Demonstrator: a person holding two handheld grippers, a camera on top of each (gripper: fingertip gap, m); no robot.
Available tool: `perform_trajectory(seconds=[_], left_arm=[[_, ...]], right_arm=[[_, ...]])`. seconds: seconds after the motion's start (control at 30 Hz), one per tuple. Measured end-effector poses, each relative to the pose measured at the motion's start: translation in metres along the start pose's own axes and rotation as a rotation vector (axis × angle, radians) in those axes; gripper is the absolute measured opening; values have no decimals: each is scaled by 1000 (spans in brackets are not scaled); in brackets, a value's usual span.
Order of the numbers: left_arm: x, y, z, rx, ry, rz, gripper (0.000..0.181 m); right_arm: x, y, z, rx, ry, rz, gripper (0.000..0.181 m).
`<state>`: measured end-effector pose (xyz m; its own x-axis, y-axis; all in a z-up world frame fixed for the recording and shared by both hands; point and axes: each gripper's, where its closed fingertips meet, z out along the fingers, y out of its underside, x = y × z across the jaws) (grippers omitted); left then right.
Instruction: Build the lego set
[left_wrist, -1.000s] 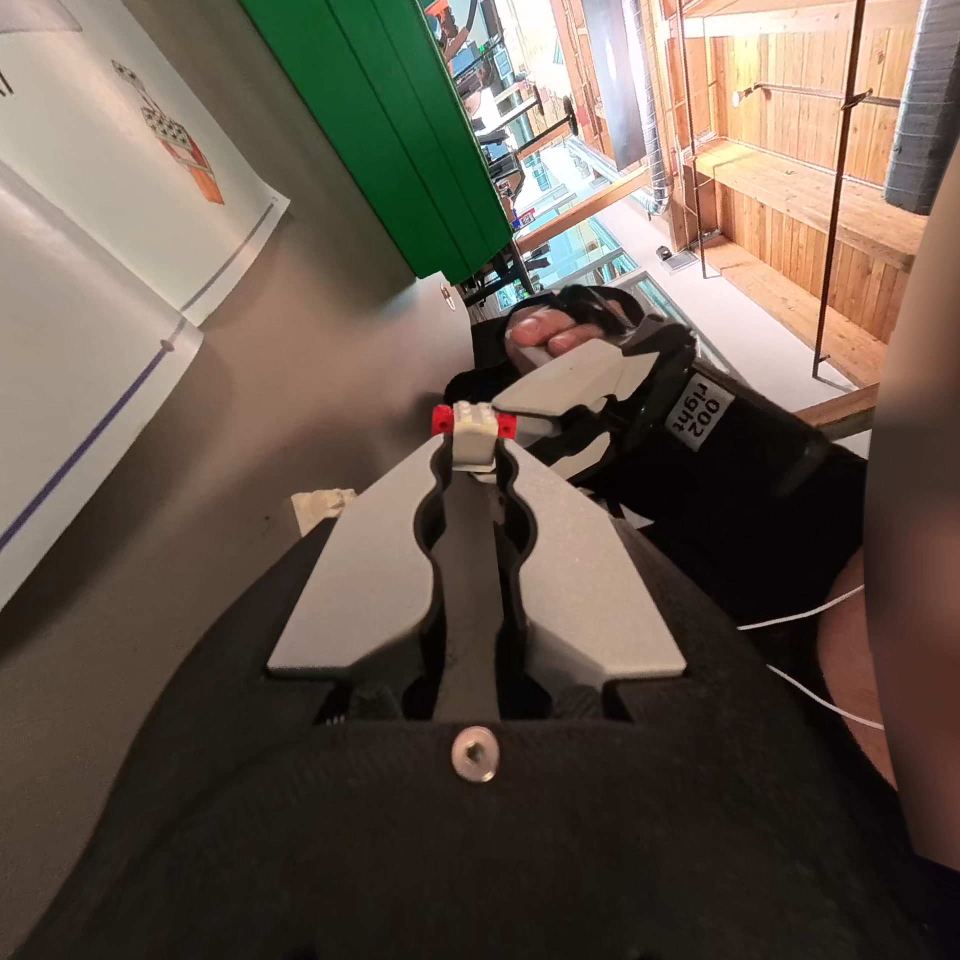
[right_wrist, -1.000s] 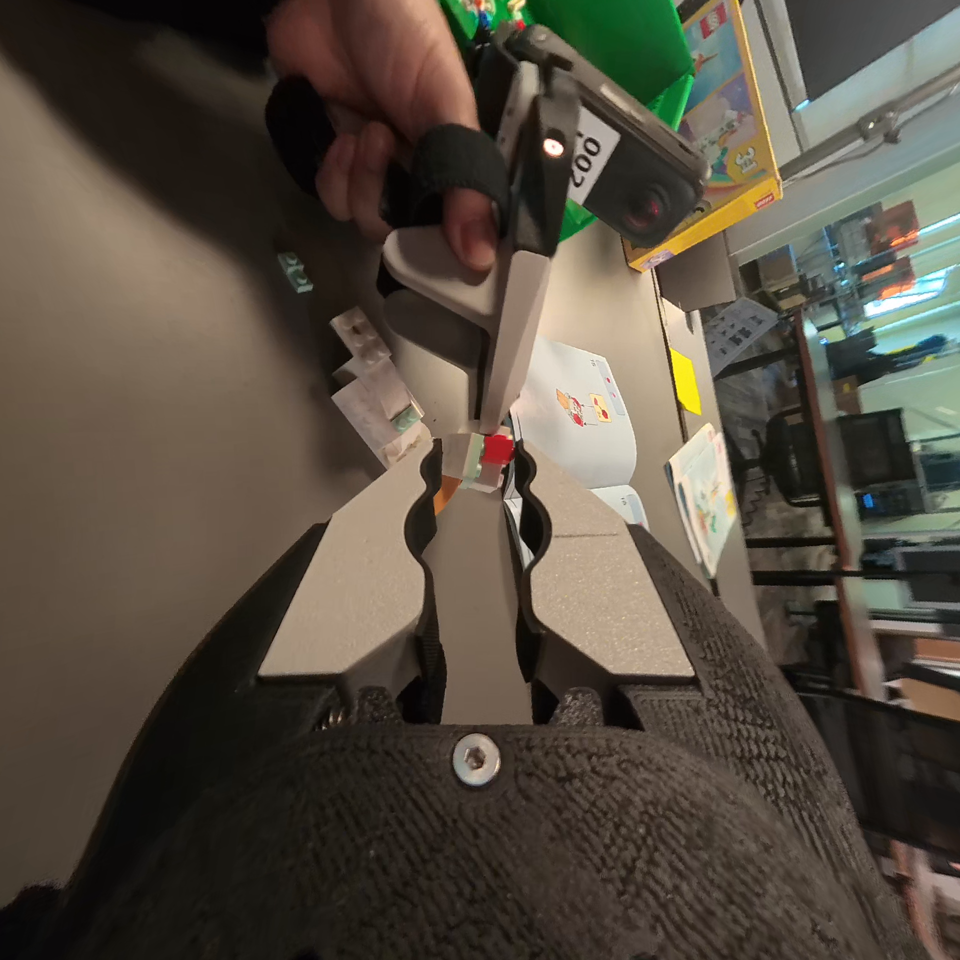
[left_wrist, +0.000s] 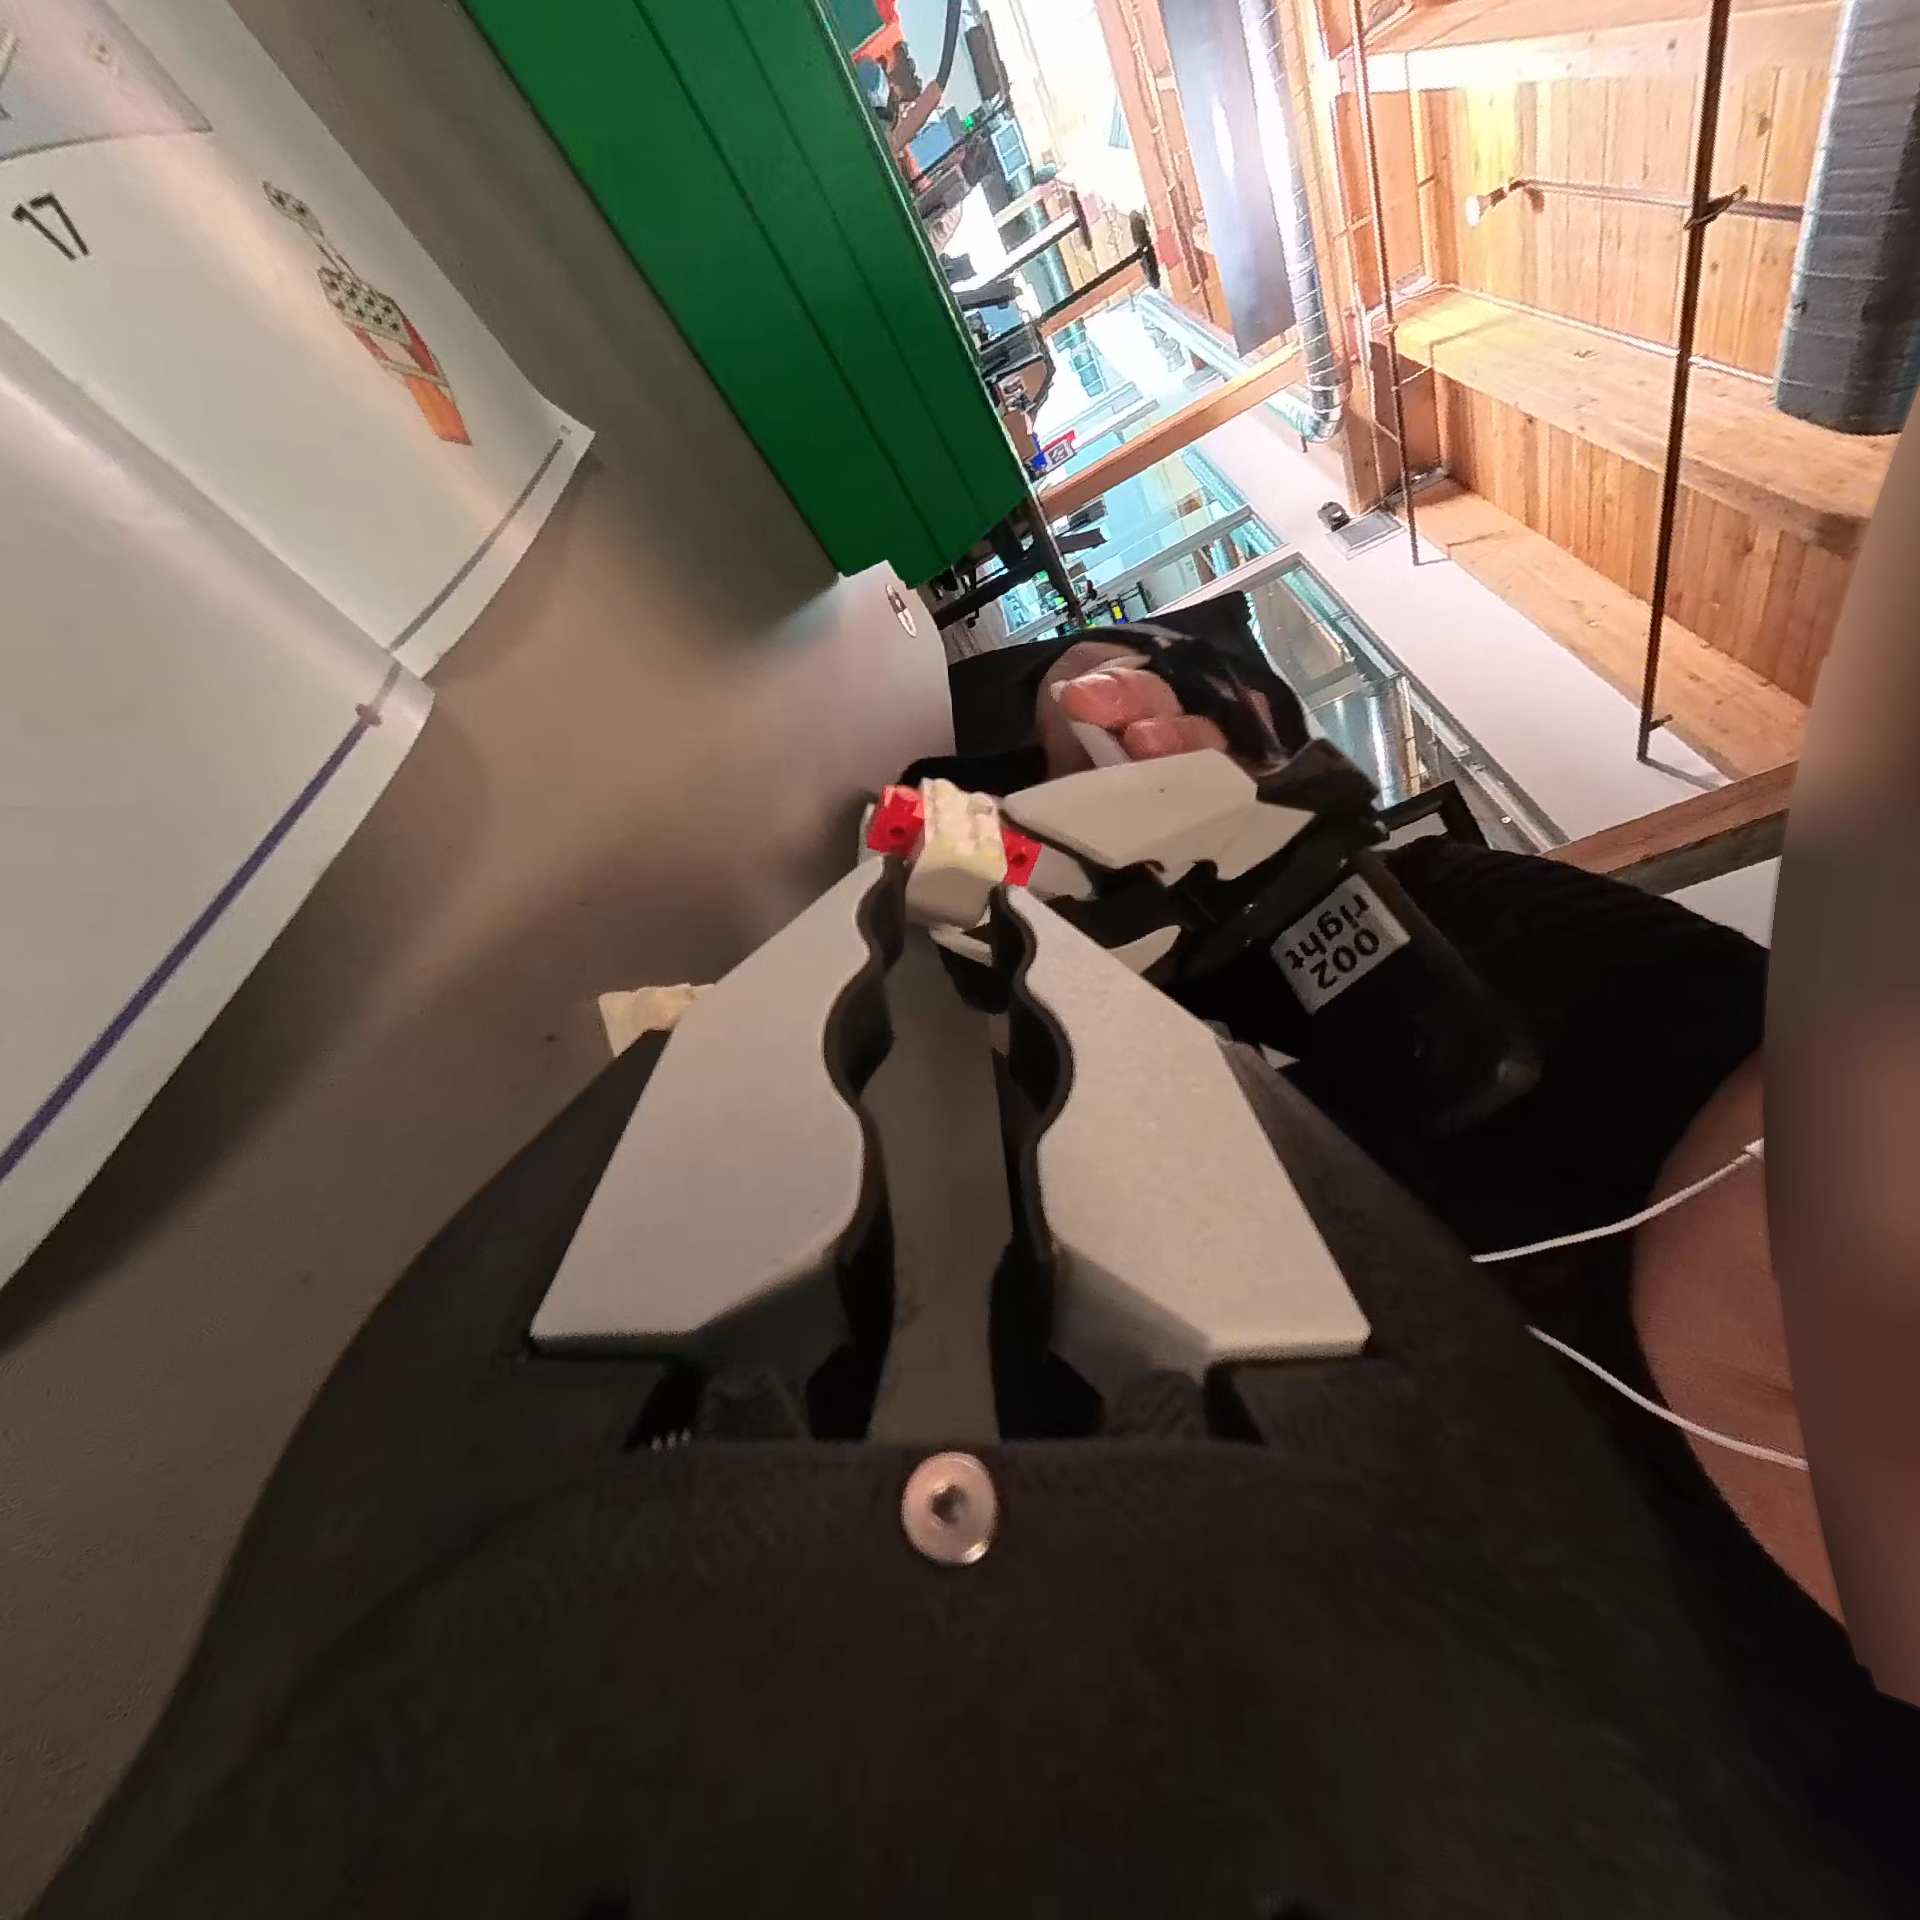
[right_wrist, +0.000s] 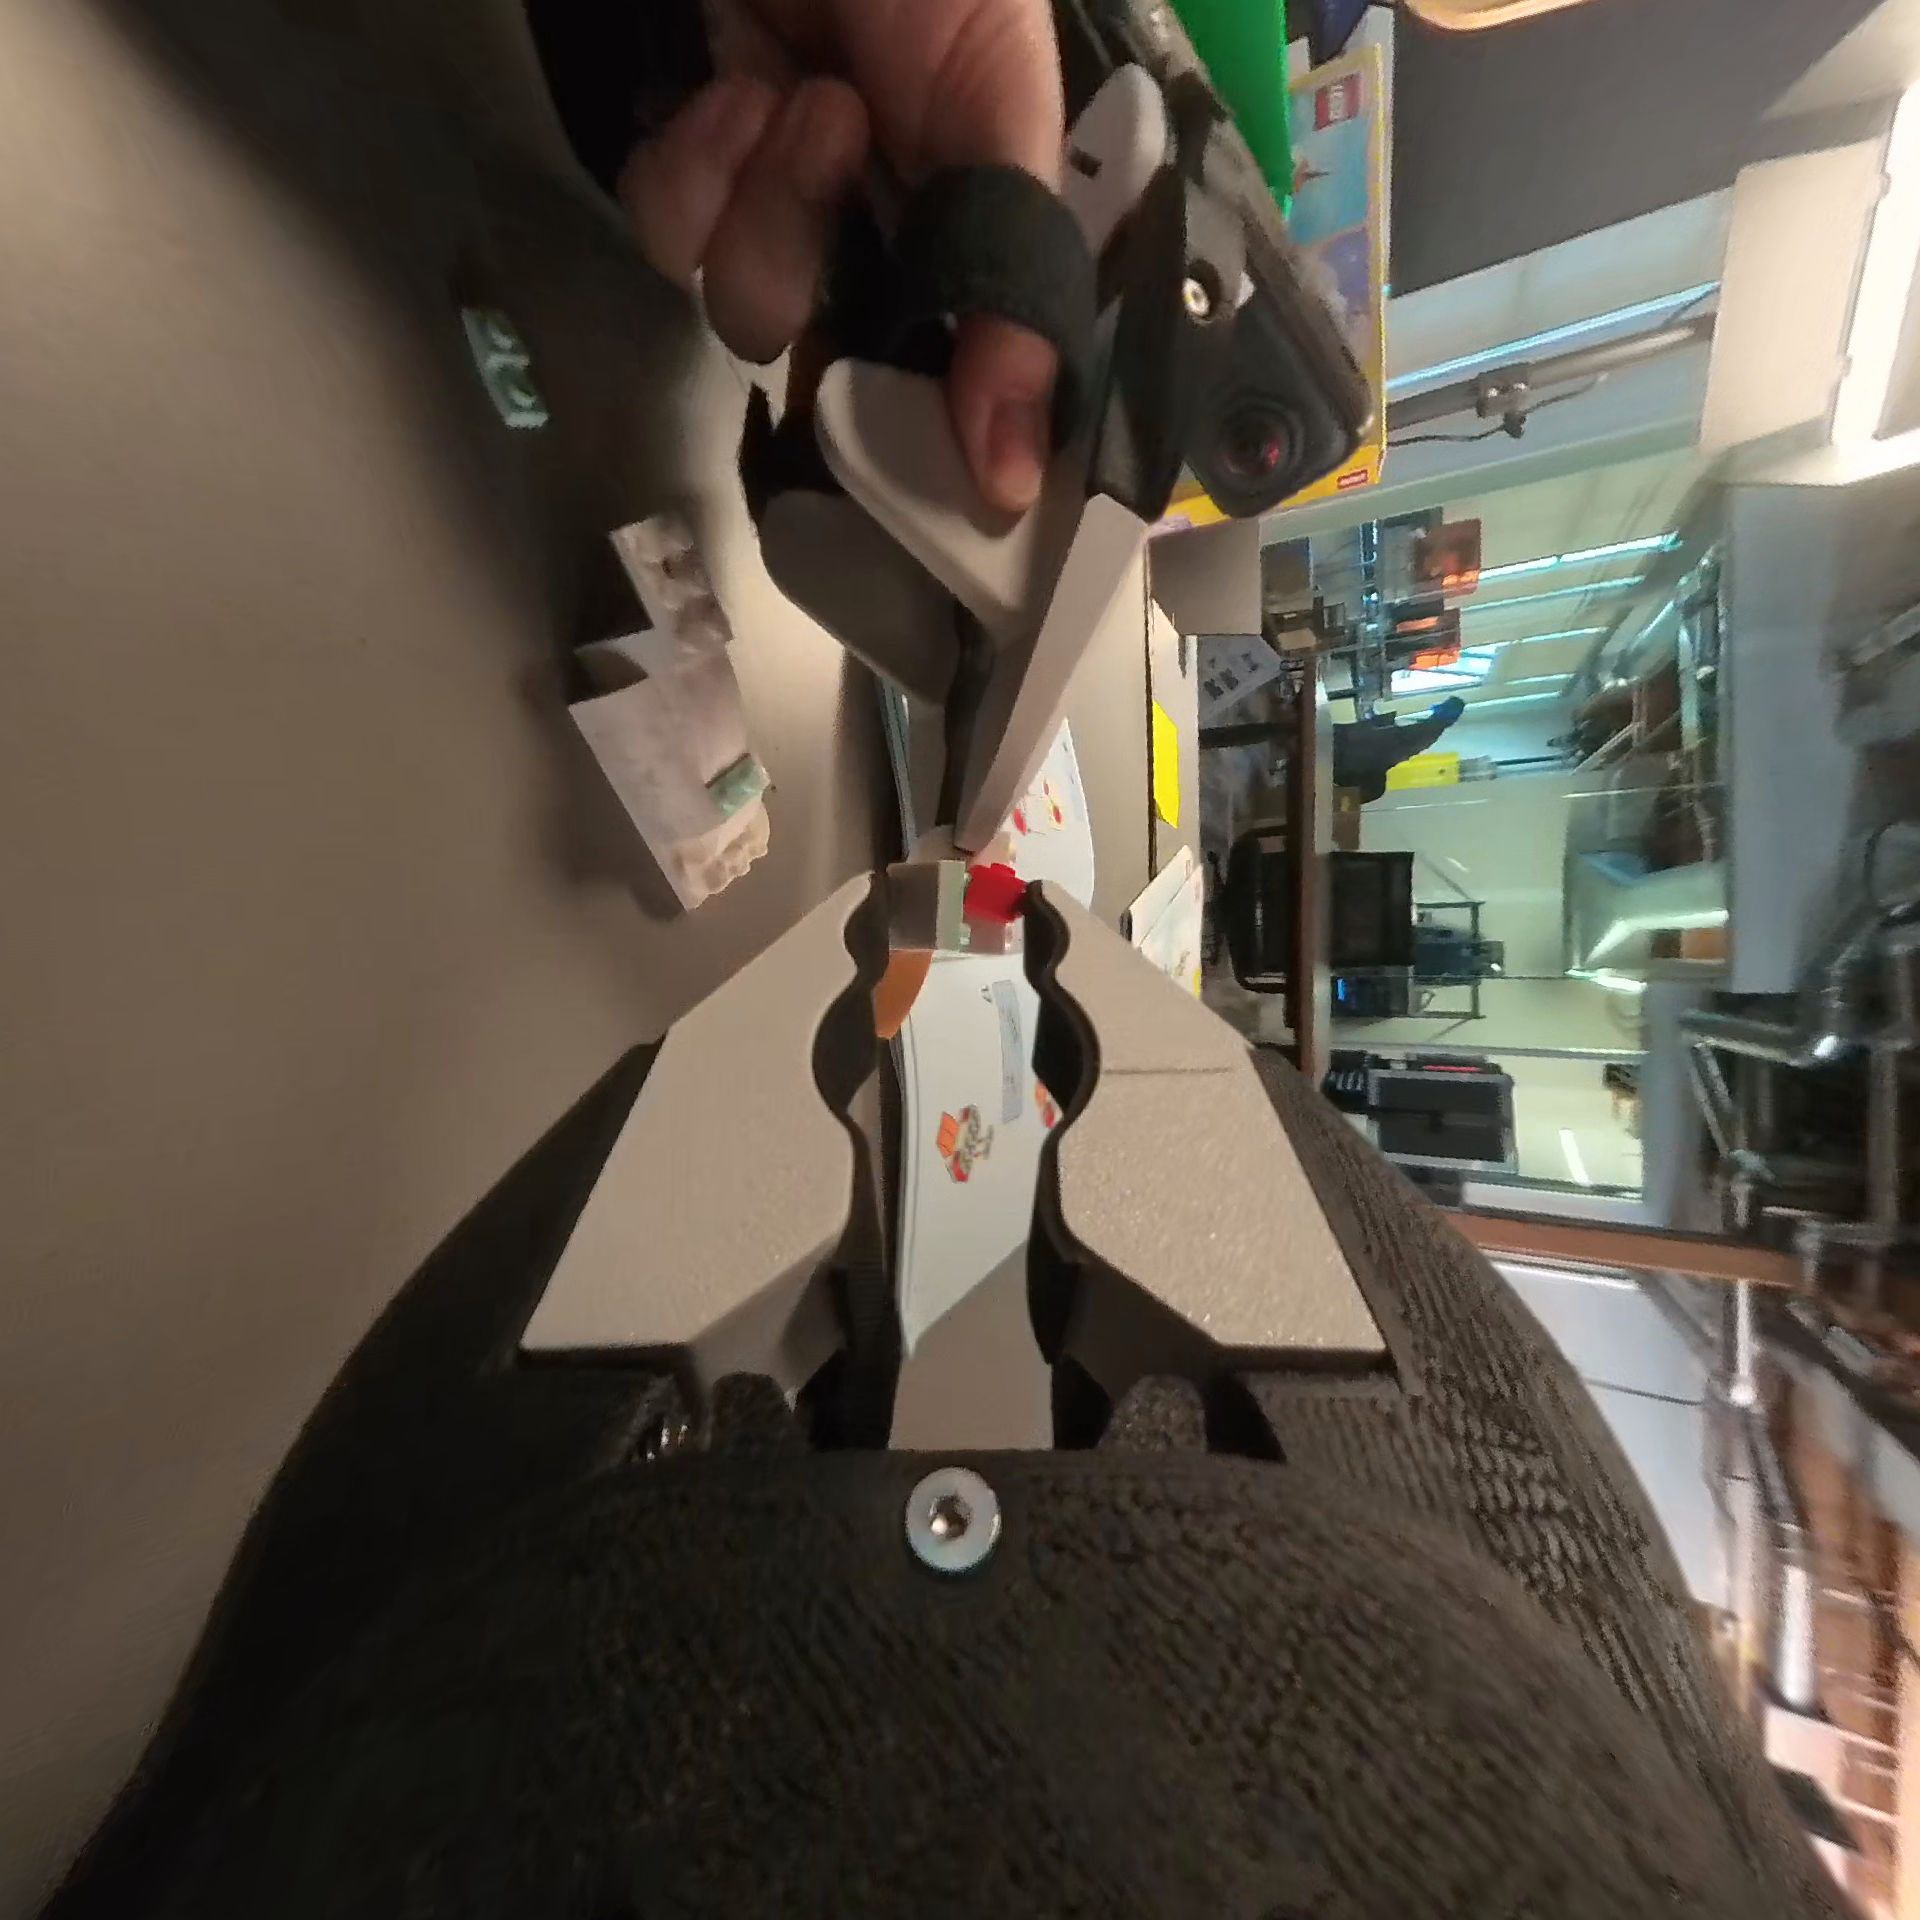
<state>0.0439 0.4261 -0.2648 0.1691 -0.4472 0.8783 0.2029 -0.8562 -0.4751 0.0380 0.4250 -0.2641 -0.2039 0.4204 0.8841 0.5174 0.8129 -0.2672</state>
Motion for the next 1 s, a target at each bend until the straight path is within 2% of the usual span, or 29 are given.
perform_trajectory(seconds=[0.2,0.6,0.77,0.87,1.0], left_arm=[[-4,3,2,-17,-29,10,15],[-6,5,3,-26,-39,10,15],[-4,2,1,-16,-54,62,15],[-7,0,1,-14,-113,161,15],[-11,-7,-5,0,-195,315,15]], right_arm=[[-5,0,1,-13,6,-123,26],[-7,2,1,-17,29,-163,23],[-4,-1,2,72,22,20,24],[-5,1,2,141,-22,129,50],[-3,12,7,159,-33,170,54]])
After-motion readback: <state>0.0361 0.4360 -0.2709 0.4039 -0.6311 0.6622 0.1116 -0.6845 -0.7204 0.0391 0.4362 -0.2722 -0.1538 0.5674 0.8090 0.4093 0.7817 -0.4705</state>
